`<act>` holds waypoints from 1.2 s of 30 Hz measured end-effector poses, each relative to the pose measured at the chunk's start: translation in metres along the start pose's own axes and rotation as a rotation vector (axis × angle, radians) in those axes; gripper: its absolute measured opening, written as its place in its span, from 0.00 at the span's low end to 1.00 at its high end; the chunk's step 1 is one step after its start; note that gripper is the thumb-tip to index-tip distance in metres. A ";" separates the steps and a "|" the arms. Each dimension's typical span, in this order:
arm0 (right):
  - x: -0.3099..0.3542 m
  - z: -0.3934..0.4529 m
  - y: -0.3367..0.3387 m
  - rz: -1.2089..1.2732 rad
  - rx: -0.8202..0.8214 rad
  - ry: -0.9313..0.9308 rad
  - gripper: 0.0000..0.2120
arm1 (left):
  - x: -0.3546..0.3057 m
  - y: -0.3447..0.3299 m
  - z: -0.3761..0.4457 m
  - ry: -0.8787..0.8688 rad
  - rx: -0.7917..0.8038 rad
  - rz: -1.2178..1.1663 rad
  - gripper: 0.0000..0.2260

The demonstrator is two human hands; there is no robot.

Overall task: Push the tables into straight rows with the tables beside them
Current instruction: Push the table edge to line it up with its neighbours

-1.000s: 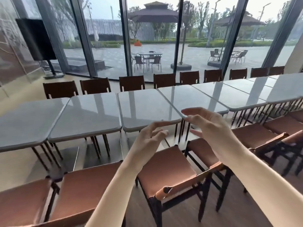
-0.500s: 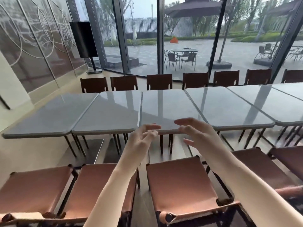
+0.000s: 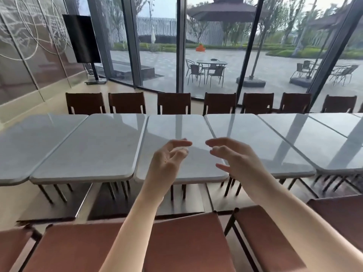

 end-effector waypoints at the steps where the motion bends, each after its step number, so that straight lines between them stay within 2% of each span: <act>1: -0.002 0.008 0.005 0.002 -0.004 -0.005 0.10 | 0.003 -0.007 0.008 0.003 0.009 -0.003 0.09; 8: -0.019 0.036 0.038 0.004 -0.006 -0.034 0.11 | 0.018 -0.051 0.032 0.037 0.049 0.004 0.09; 16: -0.028 0.008 0.078 0.031 -0.020 -0.058 0.11 | 0.006 -0.083 0.009 0.096 0.114 0.031 0.09; 28: -0.059 -0.133 0.128 0.066 0.044 0.009 0.13 | -0.073 -0.127 -0.145 0.080 0.047 0.090 0.09; 32: -0.082 -0.181 0.141 0.123 0.025 0.029 0.14 | -0.088 -0.139 -0.205 0.079 0.030 0.111 0.08; 36: -0.096 -0.206 0.146 0.174 0.005 0.002 0.13 | -0.097 -0.146 -0.238 0.097 0.049 0.143 0.11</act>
Point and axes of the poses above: each hand's wrist, its own z-axis towards the middle knuckle, its own y-axis out of the back of the hand, x = y × z, the point moved 2 cm from there along z, towards the middle knuckle, and after that the axes turned 10 degrees about -y, right-handed, at the moved point
